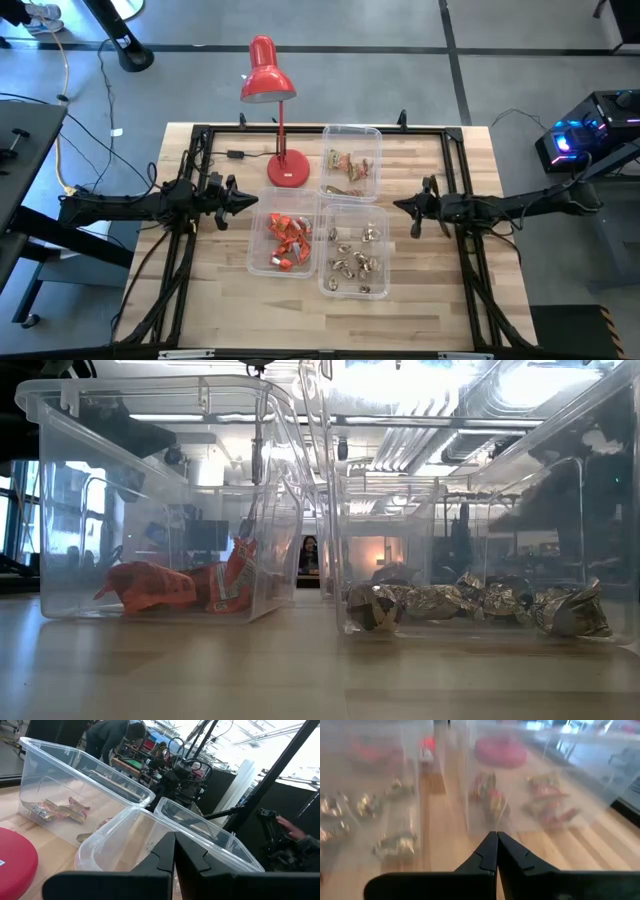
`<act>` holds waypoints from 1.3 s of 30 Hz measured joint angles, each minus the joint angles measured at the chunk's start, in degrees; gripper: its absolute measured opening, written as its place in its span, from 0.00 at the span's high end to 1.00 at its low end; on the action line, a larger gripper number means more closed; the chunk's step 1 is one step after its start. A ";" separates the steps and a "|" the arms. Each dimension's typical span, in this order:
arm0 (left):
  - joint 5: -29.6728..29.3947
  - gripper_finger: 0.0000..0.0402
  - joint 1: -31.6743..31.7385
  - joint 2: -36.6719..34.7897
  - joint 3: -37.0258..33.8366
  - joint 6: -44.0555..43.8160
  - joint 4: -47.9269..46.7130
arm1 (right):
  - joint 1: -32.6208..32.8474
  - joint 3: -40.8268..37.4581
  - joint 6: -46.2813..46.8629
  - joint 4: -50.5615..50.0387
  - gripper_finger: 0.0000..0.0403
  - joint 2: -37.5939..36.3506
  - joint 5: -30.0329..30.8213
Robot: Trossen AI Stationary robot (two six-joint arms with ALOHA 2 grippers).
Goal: Sort candy
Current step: Return to Home Position
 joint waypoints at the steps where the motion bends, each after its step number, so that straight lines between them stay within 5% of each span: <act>1: 0.00 1.00 -0.02 -0.01 -0.01 0.00 0.00 | 0.00 -0.01 0.02 -1.35 1.00 -0.29 0.00; 5: 0.01 1.00 -0.04 -1.85 0.00 0.01 -1.74 | 0.00 0.00 0.01 -4.03 1.00 -6.55 -0.91; 11: 0.02 1.00 -0.03 -15.18 0.00 0.00 -9.72 | 0.00 0.00 0.00 -4.22 1.00 -19.55 -1.51; 15: -0.13 1.00 0.07 -15.78 -0.04 0.02 -10.16 | -0.51 -0.01 0.03 -4.12 1.00 -28.10 -1.99; 19: -0.07 1.00 -0.44 -15.79 -0.02 0.00 -12.04 | -1.58 -0.04 0.02 1.61 1.00 -28.11 -1.80; 39: -0.04 1.00 -2.29 -15.61 -0.02 0.00 -13.72 | -3.78 -0.07 0.02 -2.63 1.00 -27.28 -1.95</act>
